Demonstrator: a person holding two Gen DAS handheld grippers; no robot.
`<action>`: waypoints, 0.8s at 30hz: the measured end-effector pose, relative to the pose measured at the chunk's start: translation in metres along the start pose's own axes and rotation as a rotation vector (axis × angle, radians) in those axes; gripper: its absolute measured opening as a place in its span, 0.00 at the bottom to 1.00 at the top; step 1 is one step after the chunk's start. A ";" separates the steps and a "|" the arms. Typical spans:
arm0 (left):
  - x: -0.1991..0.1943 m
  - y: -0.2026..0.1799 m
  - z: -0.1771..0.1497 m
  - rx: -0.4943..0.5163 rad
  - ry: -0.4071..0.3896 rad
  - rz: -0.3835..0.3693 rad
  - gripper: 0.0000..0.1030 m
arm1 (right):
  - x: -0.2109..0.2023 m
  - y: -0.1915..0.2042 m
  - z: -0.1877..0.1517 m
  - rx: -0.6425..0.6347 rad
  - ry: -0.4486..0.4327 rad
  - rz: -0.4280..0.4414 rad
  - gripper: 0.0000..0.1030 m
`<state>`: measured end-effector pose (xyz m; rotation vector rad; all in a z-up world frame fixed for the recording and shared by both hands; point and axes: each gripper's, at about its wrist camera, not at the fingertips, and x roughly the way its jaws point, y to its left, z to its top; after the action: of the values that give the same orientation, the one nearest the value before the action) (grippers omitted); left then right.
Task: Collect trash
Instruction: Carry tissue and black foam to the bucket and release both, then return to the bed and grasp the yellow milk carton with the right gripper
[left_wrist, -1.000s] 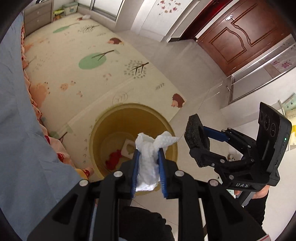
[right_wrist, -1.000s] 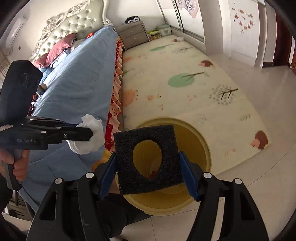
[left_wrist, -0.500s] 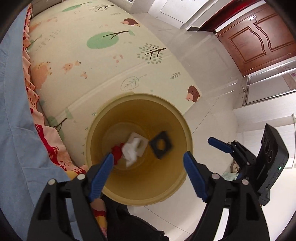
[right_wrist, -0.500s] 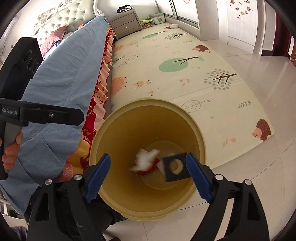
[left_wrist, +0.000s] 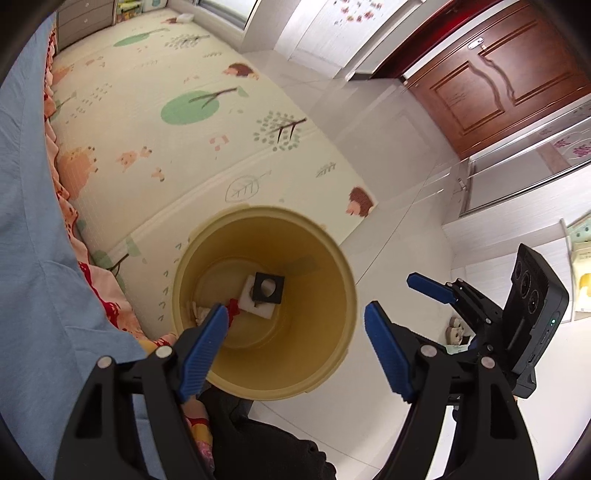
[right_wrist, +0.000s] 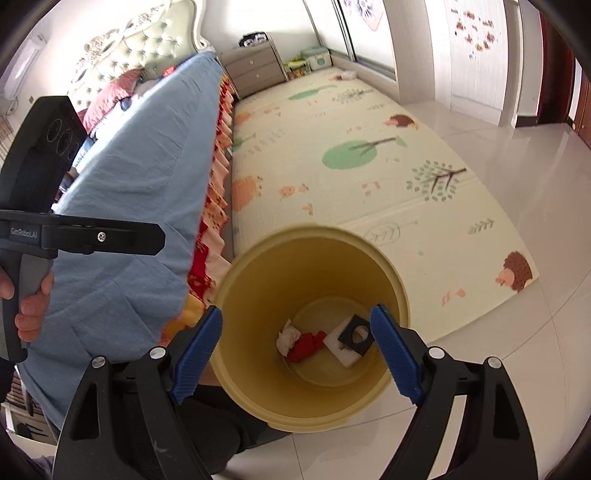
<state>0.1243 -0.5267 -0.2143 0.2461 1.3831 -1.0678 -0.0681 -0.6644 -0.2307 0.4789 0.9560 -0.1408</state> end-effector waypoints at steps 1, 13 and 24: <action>-0.015 0.000 -0.003 0.003 -0.031 0.001 0.74 | -0.008 0.009 0.003 -0.010 -0.025 0.005 0.78; -0.210 0.061 -0.108 -0.011 -0.497 0.250 0.75 | -0.063 0.162 0.031 -0.205 -0.282 0.203 0.82; -0.354 0.160 -0.258 -0.248 -0.850 0.617 0.96 | -0.051 0.346 0.027 -0.403 -0.406 0.418 0.92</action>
<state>0.1280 -0.0947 -0.0379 0.0124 0.5827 -0.3806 0.0348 -0.3744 -0.0621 0.2525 0.4530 0.3190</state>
